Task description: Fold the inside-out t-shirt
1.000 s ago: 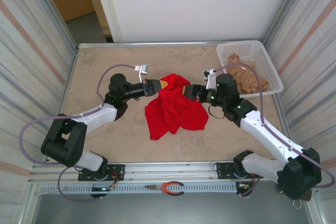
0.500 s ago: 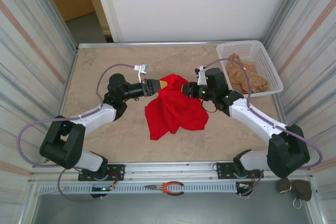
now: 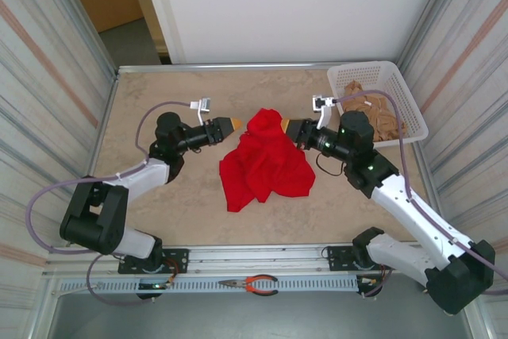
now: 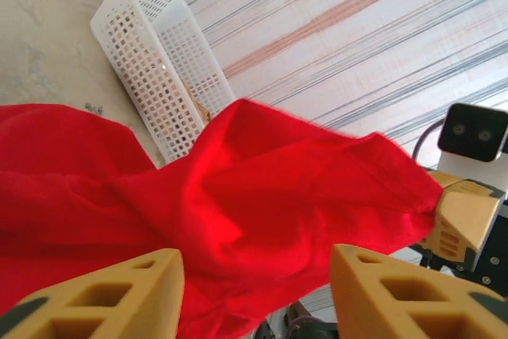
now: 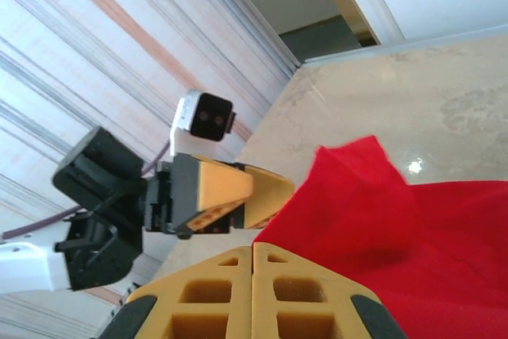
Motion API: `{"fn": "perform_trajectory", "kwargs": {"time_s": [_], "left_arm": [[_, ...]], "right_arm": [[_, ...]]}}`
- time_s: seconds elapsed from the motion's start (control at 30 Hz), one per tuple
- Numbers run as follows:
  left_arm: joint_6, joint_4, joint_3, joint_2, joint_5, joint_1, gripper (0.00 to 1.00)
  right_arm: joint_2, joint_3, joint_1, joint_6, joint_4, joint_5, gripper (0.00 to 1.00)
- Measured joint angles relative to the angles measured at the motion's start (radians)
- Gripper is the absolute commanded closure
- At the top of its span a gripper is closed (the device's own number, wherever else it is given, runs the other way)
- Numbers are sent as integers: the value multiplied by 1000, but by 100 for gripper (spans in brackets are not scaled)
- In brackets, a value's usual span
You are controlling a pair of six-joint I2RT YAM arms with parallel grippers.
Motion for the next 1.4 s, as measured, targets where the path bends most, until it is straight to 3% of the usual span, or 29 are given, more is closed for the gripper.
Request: {"fn": "perform_trajectory", "kwargs": {"time_s": [0.17,0.33,0.47,0.63,0.87,1.2,1.33,1.4], "left_arm": [[81,-163,-12,-111,-56,-12,41],[241,-429,47,-207,-185,-118,43],[363,-628,155,-186,-302,-206,46],[465,-768,272,-77,-402,-256,50],[531,-853,359,56,-440,-280,53],[554,-856,458,134,-447,-313,54],[558,-859,487,178,-455,-314,63],[565,-865,506,203,-462,-314,73]], "right_arm": [[21,-77,0,0,-3,0,100],[22,-86,12,0,2,0,100],[22,-88,34,1,4,1,100],[8,-93,53,1,4,1,100],[-14,-93,62,1,4,9,100],[-14,-93,74,1,0,23,100],[-15,-93,78,1,-6,23,100],[-19,-93,78,1,-11,23,100]]}}
